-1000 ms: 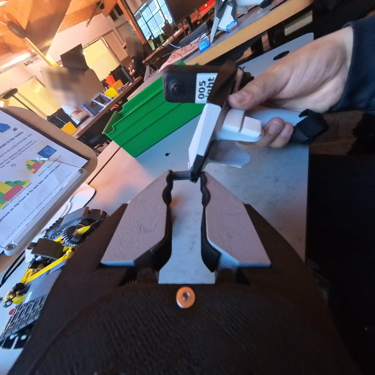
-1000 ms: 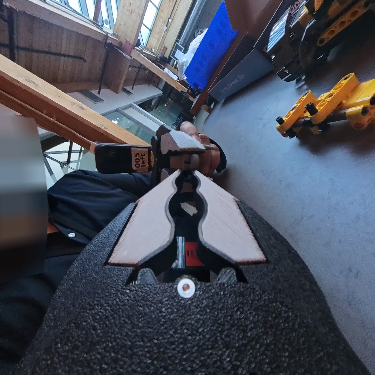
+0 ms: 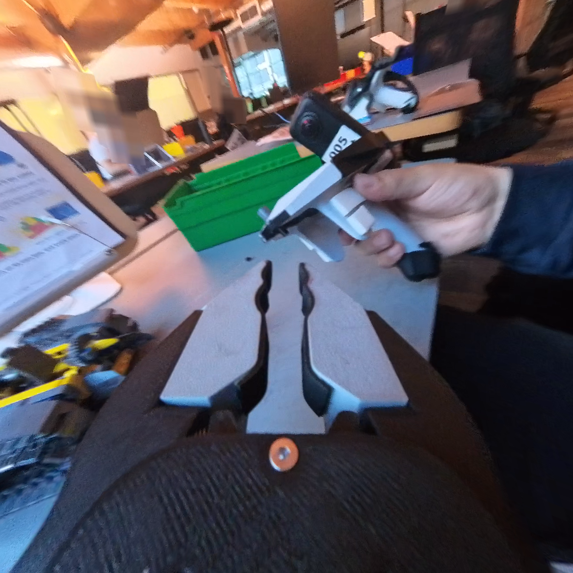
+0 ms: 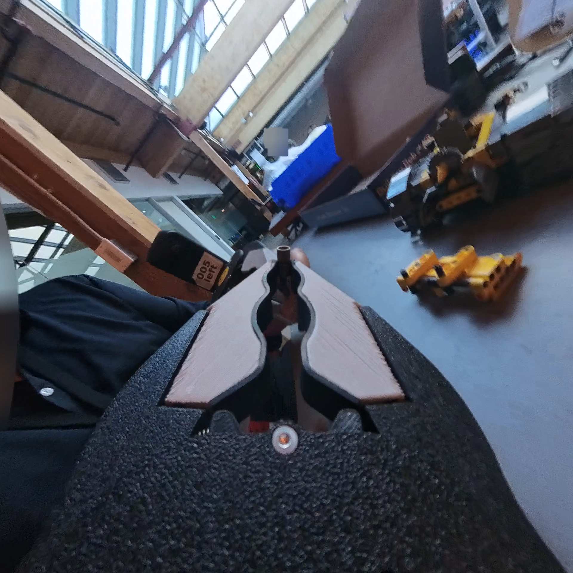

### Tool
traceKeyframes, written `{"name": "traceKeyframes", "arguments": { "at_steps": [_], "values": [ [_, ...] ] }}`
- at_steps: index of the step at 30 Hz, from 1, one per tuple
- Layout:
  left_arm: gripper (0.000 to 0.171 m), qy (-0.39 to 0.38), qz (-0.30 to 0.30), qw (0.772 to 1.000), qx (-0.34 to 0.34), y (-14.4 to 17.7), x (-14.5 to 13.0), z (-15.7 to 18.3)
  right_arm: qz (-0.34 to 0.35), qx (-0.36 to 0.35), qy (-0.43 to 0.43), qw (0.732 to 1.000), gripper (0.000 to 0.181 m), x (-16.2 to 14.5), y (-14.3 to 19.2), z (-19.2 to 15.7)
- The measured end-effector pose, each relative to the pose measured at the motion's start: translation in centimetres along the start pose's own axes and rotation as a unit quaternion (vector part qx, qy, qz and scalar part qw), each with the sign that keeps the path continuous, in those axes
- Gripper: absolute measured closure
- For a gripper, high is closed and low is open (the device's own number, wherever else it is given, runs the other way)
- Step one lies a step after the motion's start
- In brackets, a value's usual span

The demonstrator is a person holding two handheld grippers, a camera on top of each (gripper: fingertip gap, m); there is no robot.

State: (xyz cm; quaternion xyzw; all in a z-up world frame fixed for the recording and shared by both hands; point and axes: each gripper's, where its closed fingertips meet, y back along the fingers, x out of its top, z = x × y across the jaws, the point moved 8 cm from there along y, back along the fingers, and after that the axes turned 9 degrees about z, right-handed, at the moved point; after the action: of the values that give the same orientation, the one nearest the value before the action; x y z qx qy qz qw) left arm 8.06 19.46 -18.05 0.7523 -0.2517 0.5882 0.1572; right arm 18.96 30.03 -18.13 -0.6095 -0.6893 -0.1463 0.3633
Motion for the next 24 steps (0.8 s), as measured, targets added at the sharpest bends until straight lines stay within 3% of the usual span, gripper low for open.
{"name": "traceKeyframes", "arguments": {
  "at_steps": [3,7,18,24],
  "values": [
    [0.154,0.097,-0.034,0.994,-0.029,-0.7,0.5,-0.3,0.022,0.024,0.010,0.999,0.177,0.2,-0.6,-0.8],
    [0.148,0.214,-0.023,0.975,-0.049,-0.6,0.7,-1.1,0.036,0.039,0.011,0.999,0.176,0.0,-1.1,-1.0],
    [0.162,0.297,-0.011,0.953,-0.059,-0.3,0.0,-2.2,0.017,0.022,0.064,0.998,0.176,-1.5,-2.7,-1.0],
    [0.150,0.375,-0.002,0.921,-0.105,-0.3,-0.3,-2.4,0.009,-0.006,0.118,0.993,0.176,-1.7,-2.7,-1.0]
  ]
}}
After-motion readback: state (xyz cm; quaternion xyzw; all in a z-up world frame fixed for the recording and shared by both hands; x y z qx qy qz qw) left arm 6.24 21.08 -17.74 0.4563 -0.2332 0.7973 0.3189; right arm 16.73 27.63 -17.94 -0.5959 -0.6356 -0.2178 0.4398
